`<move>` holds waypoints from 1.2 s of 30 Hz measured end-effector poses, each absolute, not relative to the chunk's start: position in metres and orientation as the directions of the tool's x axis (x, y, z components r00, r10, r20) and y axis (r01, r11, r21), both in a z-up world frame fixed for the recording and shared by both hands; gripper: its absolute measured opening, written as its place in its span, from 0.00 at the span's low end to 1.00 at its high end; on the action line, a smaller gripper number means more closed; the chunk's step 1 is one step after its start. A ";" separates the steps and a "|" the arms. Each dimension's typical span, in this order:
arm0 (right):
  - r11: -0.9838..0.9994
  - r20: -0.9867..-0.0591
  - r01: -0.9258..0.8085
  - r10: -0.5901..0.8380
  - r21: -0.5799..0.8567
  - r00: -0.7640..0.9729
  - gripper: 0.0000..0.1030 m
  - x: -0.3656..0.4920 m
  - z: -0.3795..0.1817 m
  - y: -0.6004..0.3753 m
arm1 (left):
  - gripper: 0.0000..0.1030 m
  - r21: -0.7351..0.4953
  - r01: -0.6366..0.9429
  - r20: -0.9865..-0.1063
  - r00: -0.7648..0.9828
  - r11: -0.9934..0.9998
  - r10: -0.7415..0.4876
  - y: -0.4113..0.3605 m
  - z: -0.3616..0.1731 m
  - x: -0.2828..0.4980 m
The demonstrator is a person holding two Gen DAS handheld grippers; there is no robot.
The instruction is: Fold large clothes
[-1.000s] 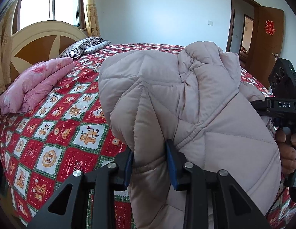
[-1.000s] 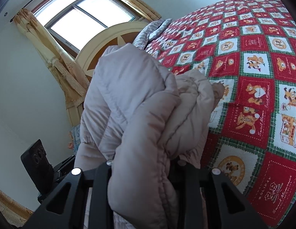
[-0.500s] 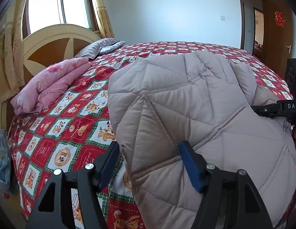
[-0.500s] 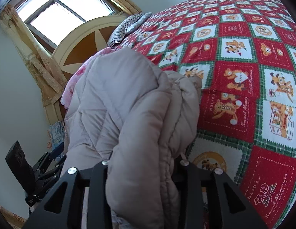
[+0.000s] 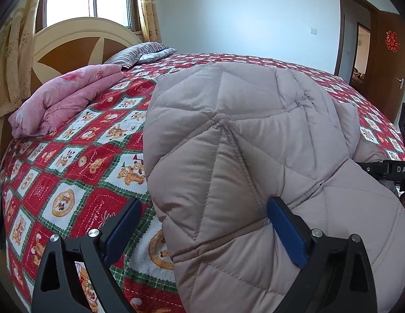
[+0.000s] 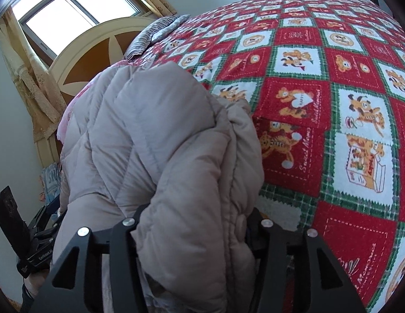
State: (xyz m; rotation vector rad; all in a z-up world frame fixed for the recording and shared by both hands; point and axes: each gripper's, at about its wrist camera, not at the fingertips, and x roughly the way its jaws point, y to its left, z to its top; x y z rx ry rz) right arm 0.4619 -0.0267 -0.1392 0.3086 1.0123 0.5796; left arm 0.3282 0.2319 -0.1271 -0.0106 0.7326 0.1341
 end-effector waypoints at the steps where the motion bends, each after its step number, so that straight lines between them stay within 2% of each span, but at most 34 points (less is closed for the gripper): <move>1: 0.817 -0.709 -0.311 0.577 0.486 0.406 0.54 0.461 -0.140 -0.027 | 0.95 0.039 -0.125 -0.669 0.734 0.991 0.119 0.231 -0.128 0.329; 5: 0.841 -0.725 -0.308 0.540 0.445 0.427 0.58 0.459 -0.143 -0.028 | 0.99 0.026 -0.130 -0.678 0.727 0.991 0.113 0.229 -0.132 0.333; 18: 0.882 -0.763 -0.287 0.468 0.373 0.447 0.64 0.460 -0.147 -0.025 | 0.99 0.005 -0.143 -0.681 0.724 0.990 0.108 0.224 -0.141 0.339; 28: 0.921 -0.791 -0.236 0.388 0.310 0.472 0.82 0.458 -0.144 -0.027 | 0.99 0.031 -0.164 -0.674 0.725 0.986 0.141 0.219 -0.136 0.335; 36: 0.927 -0.752 -0.223 0.375 0.301 0.542 0.85 0.438 -0.127 -0.035 | 0.99 0.023 -0.167 -0.667 0.732 0.986 0.140 0.223 -0.126 0.322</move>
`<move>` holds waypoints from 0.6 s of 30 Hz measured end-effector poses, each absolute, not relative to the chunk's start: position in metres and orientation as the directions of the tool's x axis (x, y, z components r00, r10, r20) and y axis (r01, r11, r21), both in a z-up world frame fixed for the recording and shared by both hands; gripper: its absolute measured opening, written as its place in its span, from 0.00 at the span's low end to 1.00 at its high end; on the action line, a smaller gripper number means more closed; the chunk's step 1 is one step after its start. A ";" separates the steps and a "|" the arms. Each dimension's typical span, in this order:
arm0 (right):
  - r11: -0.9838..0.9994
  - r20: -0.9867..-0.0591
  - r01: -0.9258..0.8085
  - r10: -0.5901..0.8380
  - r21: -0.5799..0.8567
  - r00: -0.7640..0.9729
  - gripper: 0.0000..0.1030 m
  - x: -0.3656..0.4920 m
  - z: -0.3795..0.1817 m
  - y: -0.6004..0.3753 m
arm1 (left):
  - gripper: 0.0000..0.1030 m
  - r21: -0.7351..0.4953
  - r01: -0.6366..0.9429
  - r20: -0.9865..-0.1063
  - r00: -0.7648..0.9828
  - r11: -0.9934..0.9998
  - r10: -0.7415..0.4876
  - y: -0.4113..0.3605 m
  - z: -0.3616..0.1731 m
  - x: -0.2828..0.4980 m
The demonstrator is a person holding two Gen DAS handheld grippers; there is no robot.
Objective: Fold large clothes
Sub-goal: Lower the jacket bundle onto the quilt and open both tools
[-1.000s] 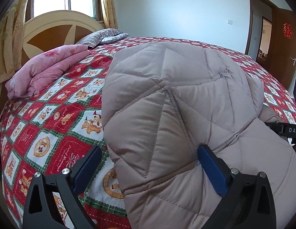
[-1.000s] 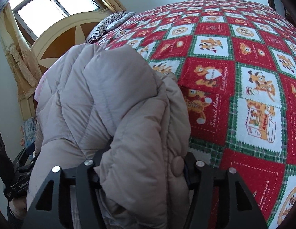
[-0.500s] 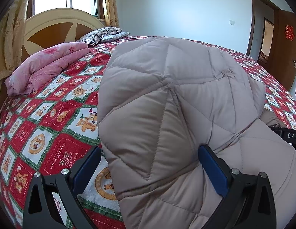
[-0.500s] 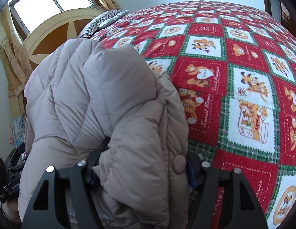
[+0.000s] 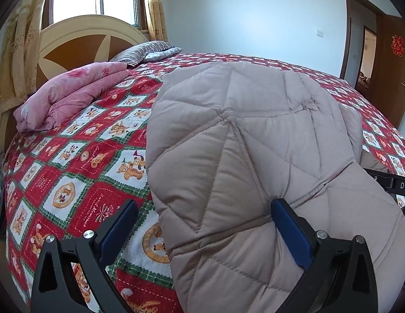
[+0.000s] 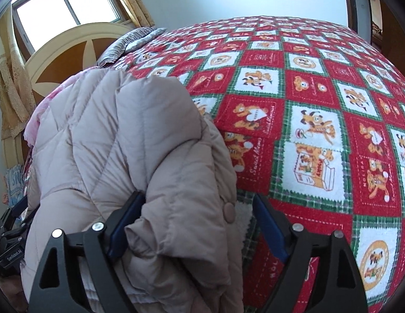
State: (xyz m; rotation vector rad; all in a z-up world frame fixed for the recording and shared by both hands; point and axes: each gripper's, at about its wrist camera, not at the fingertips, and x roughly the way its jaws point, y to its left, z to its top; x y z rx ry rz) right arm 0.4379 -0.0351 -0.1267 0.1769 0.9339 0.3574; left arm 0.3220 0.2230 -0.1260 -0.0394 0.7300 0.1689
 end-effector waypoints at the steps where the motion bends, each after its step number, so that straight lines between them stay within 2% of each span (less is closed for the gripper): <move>1: 0.928 -0.755 -0.222 0.373 0.300 0.539 0.85 0.437 -0.127 -0.036 | 0.99 0.023 -0.166 -0.666 0.733 0.986 0.139 0.223 -0.126 0.322; 6: 0.929 -0.744 -0.221 0.369 0.295 0.556 0.85 0.430 -0.114 -0.038 | 0.99 0.014 -0.164 -0.682 0.720 0.986 0.130 0.223 -0.115 0.314; 18: 0.912 -0.662 -0.310 0.409 0.269 0.629 0.85 0.377 -0.062 -0.033 | 0.99 0.014 -0.107 -0.611 0.786 0.994 0.093 0.211 -0.075 0.265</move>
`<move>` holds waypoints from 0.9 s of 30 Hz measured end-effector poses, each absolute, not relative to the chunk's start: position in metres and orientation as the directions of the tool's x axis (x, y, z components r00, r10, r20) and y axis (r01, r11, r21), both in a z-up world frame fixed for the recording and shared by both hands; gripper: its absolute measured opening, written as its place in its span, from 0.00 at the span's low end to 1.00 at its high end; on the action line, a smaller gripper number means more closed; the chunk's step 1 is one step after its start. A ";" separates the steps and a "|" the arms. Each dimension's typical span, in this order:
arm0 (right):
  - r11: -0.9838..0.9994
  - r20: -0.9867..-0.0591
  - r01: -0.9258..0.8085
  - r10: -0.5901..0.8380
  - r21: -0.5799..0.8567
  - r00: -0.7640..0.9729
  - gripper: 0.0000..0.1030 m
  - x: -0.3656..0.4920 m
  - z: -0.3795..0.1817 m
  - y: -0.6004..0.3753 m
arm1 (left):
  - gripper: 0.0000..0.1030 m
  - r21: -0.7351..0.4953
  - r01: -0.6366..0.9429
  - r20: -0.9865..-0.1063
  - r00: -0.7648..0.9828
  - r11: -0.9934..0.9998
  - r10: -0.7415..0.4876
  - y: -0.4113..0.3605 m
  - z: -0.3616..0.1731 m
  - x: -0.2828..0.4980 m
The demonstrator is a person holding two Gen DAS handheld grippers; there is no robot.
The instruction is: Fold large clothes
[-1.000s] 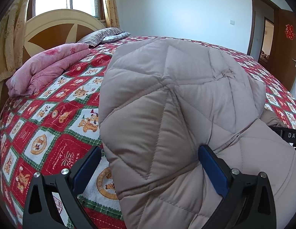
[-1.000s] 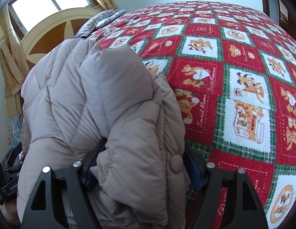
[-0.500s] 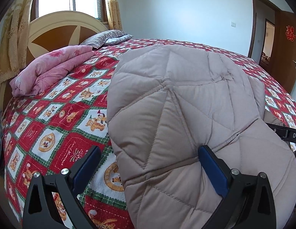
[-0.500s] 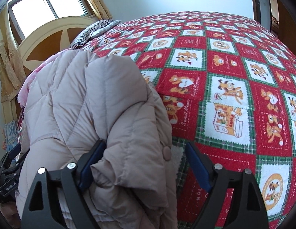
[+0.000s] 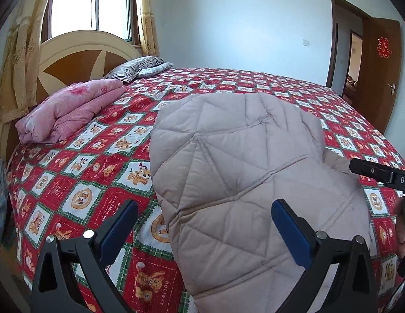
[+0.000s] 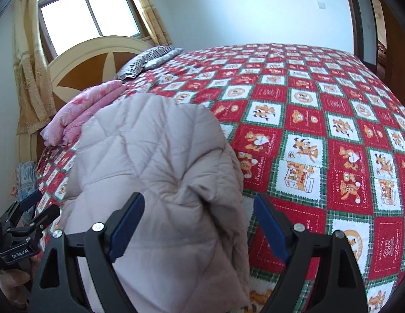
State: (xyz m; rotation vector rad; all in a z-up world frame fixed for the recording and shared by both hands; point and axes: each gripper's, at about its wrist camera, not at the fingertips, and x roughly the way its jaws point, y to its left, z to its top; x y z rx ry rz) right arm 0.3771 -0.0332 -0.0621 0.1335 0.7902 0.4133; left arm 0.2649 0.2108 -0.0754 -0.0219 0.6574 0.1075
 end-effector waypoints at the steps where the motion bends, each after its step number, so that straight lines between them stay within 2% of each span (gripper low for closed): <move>1: 0.910 -0.656 -0.320 0.412 0.263 0.633 0.85 0.372 -0.058 -0.032 | 0.99 0.009 -0.102 -0.600 0.795 0.995 0.088 0.210 -0.071 0.257; 7: 0.904 -0.605 -0.365 0.422 0.224 0.675 0.86 0.337 -0.040 -0.024 | 0.99 -0.006 -0.088 -0.533 0.843 0.996 0.071 0.206 -0.050 0.216; 15: 0.899 -0.558 -0.392 0.430 0.194 0.710 0.86 0.308 -0.027 -0.014 | 0.99 -0.053 -0.092 -0.502 0.863 0.994 0.053 0.211 -0.040 0.196; 27: 0.899 -0.534 -0.412 0.425 0.150 0.731 0.88 0.293 -0.017 -0.007 | 0.99 -0.058 -0.081 -0.472 0.880 0.995 0.044 0.213 -0.031 0.187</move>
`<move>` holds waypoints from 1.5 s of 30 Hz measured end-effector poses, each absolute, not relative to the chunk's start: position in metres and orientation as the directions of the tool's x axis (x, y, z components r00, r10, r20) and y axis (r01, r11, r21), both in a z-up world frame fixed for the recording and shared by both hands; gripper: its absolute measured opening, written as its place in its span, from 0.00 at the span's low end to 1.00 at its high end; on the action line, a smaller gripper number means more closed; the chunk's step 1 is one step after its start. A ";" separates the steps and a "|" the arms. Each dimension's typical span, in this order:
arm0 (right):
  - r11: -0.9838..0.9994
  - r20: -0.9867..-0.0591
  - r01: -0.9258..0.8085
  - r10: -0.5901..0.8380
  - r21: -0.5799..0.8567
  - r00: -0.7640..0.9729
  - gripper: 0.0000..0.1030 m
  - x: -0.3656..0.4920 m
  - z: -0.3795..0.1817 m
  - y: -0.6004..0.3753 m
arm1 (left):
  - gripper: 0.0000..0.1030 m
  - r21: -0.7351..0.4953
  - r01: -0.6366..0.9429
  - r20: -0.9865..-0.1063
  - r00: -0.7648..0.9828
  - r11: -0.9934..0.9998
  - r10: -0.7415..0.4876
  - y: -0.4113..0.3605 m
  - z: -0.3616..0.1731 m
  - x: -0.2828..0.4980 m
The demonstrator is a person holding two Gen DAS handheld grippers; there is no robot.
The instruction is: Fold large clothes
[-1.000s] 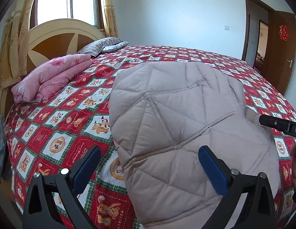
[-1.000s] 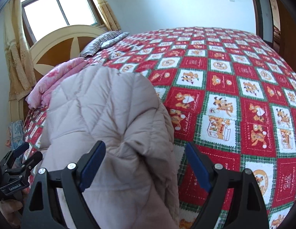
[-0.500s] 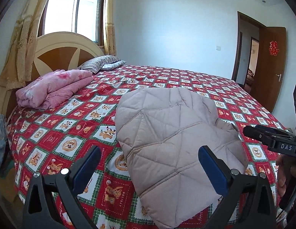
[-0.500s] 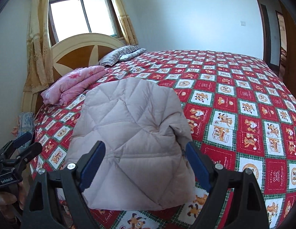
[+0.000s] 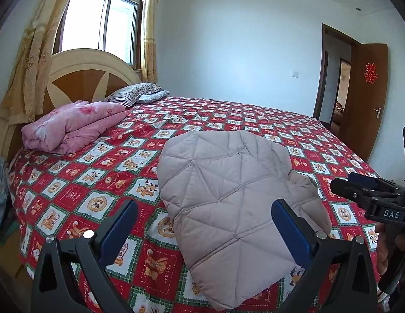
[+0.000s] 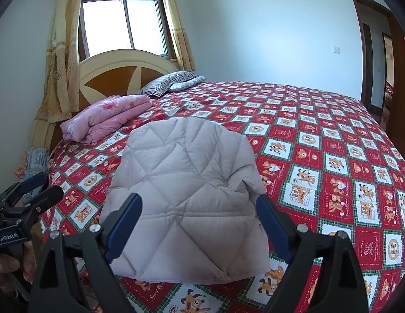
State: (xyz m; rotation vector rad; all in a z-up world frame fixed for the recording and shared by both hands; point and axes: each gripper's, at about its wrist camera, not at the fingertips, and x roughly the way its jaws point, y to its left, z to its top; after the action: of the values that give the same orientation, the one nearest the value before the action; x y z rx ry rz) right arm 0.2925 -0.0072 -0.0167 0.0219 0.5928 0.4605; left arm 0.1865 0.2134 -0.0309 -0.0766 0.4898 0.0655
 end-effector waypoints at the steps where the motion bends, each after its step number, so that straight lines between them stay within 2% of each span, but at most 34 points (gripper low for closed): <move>1: 0.898 -0.532 -0.414 0.426 0.150 0.732 0.88 0.292 -0.017 -0.007 | 0.99 -0.060 -0.082 -0.470 0.881 0.995 0.044 0.214 -0.030 0.186; 45: 0.895 -0.538 -0.415 0.432 0.160 0.724 0.88 0.289 -0.019 -0.006 | 0.99 -0.084 -0.085 -0.477 0.878 0.993 0.035 0.217 -0.031 0.186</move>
State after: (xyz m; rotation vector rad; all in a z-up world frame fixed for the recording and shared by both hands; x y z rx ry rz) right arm 0.2890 -0.0065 -0.0195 0.0292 0.6006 0.4676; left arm 0.1864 0.2175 -0.0307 -0.1030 0.4947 0.0623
